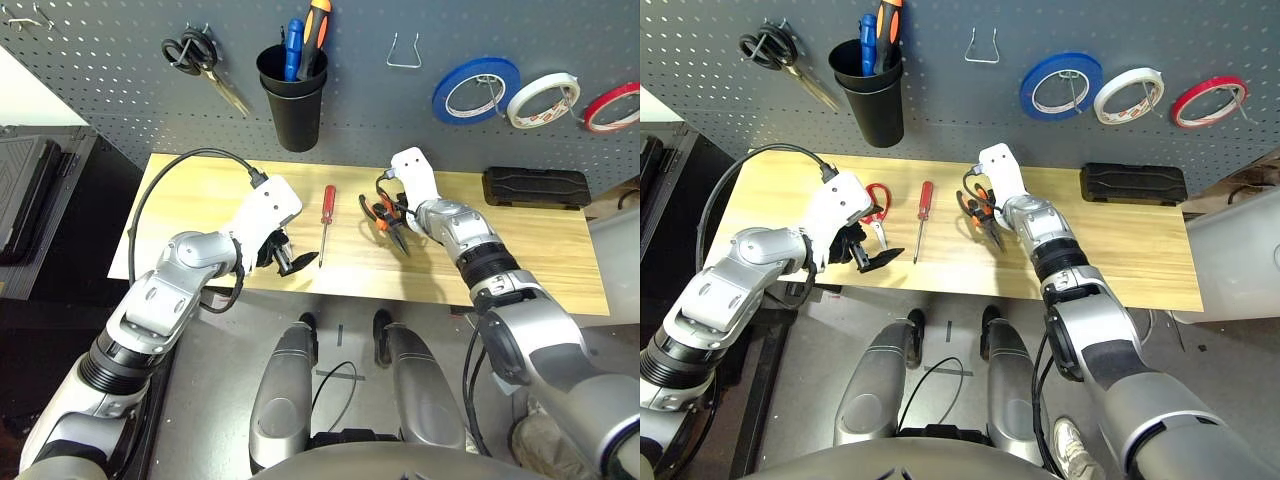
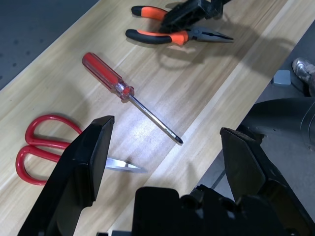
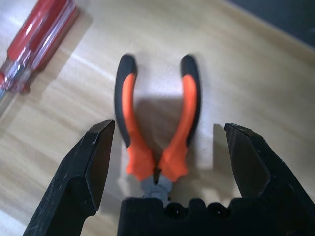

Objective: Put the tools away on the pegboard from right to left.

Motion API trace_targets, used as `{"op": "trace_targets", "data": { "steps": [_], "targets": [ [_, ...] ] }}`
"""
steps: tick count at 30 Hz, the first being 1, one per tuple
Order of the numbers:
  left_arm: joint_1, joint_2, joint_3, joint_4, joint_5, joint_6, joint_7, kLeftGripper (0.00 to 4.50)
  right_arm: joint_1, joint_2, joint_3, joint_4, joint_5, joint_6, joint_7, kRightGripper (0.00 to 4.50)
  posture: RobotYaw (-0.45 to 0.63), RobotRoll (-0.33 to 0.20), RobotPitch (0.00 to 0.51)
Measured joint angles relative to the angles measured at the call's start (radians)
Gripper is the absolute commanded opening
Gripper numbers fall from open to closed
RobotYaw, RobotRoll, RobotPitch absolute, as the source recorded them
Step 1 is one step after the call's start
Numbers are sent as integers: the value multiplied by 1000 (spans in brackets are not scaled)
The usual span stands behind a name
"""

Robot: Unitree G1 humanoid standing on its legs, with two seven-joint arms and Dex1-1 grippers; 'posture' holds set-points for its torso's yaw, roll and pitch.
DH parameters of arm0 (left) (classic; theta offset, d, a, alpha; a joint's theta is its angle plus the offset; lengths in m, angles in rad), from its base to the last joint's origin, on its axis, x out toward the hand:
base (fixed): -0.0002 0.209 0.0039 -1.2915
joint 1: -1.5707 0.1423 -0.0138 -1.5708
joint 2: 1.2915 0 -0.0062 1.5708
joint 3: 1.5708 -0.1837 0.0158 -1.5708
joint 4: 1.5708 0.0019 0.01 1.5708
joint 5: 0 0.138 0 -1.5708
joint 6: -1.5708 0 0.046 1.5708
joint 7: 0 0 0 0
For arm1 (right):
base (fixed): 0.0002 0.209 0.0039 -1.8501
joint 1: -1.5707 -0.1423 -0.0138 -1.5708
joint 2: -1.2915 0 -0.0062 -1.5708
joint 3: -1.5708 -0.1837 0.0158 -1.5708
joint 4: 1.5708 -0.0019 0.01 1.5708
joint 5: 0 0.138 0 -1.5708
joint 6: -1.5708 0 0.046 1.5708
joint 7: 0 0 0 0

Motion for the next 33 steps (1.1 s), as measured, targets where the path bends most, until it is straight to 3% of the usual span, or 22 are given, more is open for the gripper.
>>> {"op": "trace_targets", "data": {
  "steps": [9,16,23,33],
  "targets": [
    [17,8,19,-35,0,23,11,4500,-65,31,34,205,-60,-55,-38,4481,339,0,356],
    [29,15,20,-44,0,38,17,4500,-80,34,32,264,-80,-125,-71,2223,345,0,362],
    [41,17,22,-51,0,39,19,4500,-45,-10,27,200,-79,-132,-26,2157,331,0,356],
    [56,-37,119,-52,-52,-73,16,4500,182,-137,-27,-318,38,-178,201,2157,299,0,337]
  ]
}}
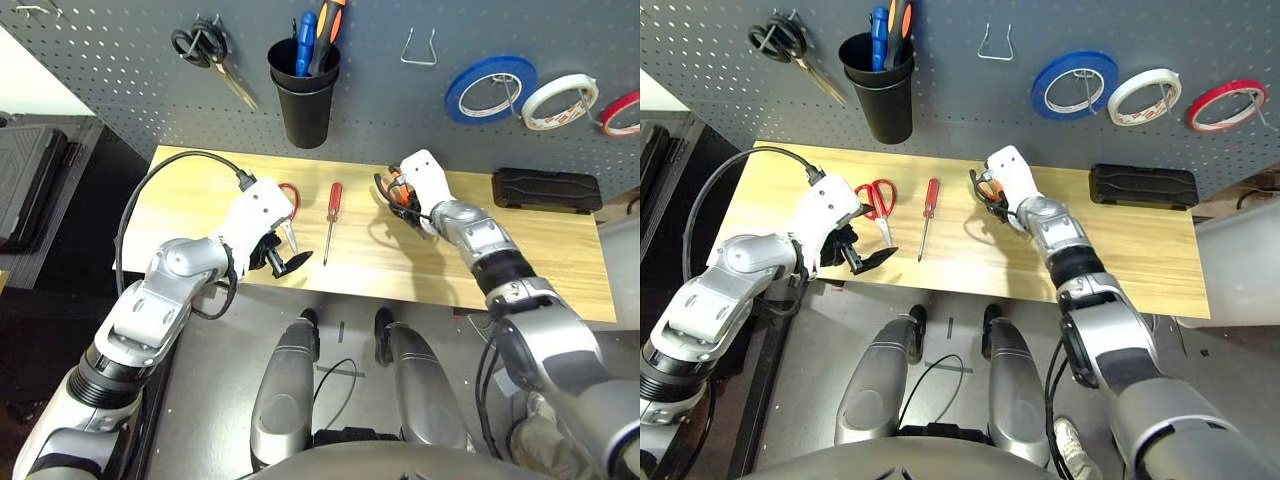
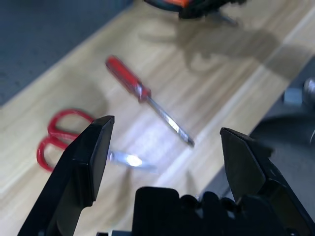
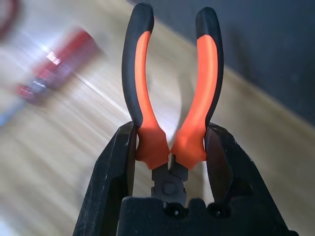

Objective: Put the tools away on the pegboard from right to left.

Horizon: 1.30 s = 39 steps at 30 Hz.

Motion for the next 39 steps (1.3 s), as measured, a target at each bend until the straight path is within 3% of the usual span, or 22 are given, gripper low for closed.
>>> {"op": "trace_targets", "data": {
  "steps": [9,15,24,30,39],
  "targets": [
    [-10,-92,111,-41,-142,-67,-7,4500,178,-73,-65,-324,175,-68,192,2157,282,0,318],
    [-111,-139,188,-72,-246,-17,38,4500,226,-93,-146,-454,298,-88,245,2157,261,0,310],
    [-168,-141,228,-90,-326,35,91,4500,238,-135,-260,-631,521,21,253,2157,217,0,304],
    [-204,-138,229,-90,-348,45,110,4500,179,-174,-299,-687,624,68,251,2157,195,0,299],
    [-217,-133,220,-86,-348,45,115,4500,-86,-123,-334,-638,697,83,116,2157,191,0,288]
  ]
}}
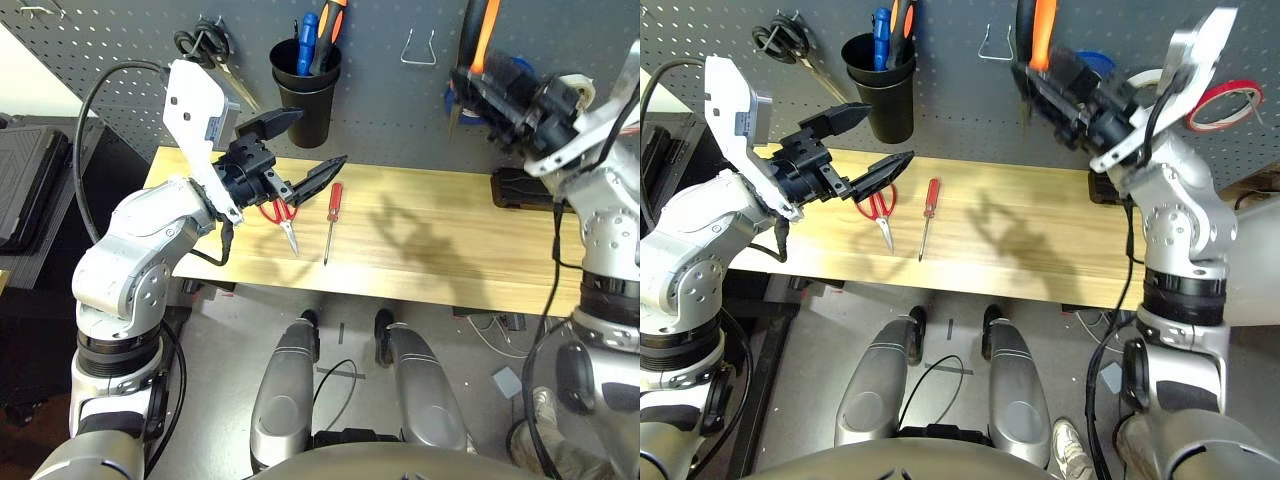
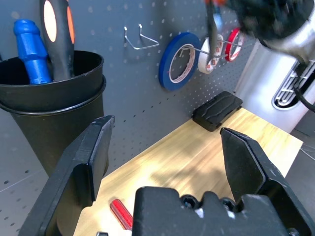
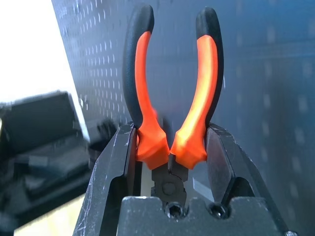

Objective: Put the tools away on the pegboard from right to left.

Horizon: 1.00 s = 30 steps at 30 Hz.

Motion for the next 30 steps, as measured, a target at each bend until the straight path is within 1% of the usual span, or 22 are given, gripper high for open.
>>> {"op": "trace_targets", "data": {
  "steps": [2,5,7,8,12,19,22,25,30],
  "targets": [
    [-3,1,-3,2,1,0,0,4500,-41,25,2,39,-10,-20,-26,2157,191,0,287],
    [-11,3,-15,22,7,-2,1,4500,-135,88,19,148,-78,-102,-75,2157,195,0,286],
    [-14,4,-21,26,8,-3,1,4500,-161,109,35,199,-118,-160,-82,2157,195,0,286],
    [-14,4,-21,27,9,-5,1,4500,-169,122,42,224,-135,-187,-82,2157,216,0,290],
    [-13,10,-26,27,13,-9,5,4500,-204,182,69,353,-217,-348,-83,2157,229,0,293],
    [11,21,-27,24,22,-11,19,4500,-252,190,95,547,-353,-604,-69,2157,246,0,299],
    [13,21,-27,21,22,-11,22,4500,-259,191,107,604,-388,-674,-71,2157,244,0,300],
    [15,21,-27,21,22,-11,23,4500,-258,191,117,634,-410,-709,-75,2157,240,0,302],
    [15,21,-28,21,22,-11,23,4500,-245,188,135,635,-452,-713,-97,2157,236,0,306]
  ]
}}
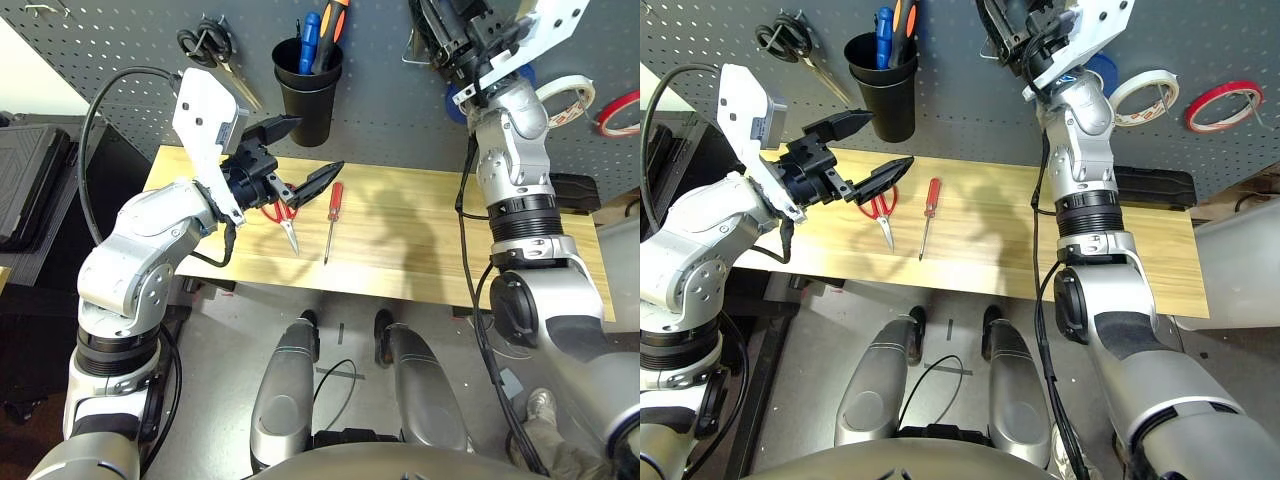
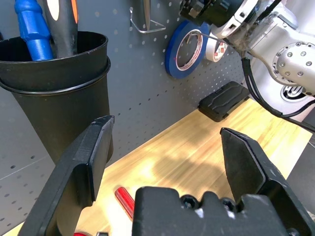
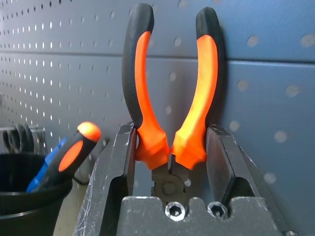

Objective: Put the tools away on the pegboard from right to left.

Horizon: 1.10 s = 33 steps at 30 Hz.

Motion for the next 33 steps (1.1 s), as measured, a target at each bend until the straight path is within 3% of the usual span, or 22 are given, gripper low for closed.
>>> {"op": "trace_targets", "data": {
  "steps": [7,14,19,27,29,33],
  "targets": [
    [0,3,-1,1,1,0,-1,4500,36,-8,29,-27,-54,44,-42,2157,232,0,307],
    [0,8,-11,3,6,-4,-1,4500,74,-8,29,-41,-56,35,-56,4474,234,0,305],
    [6,8,-18,5,14,-8,-1,4500,96,-16,12,-66,-13,-7,-25,4492,244,0,300],
    [43,-9,-44,14,30,-2,25,4500,234,-126,-22,-195,122,25,141,4492,233,0,297],
    [82,-28,-71,29,47,-2,36,4500,323,-206,-16,-263,155,94,233,4492,233,0,297],
    [111,-50,-116,93,75,-2,47,4500,446,-269,-7,-323,187,219,319,4492,220,0,299]
  ]
}}
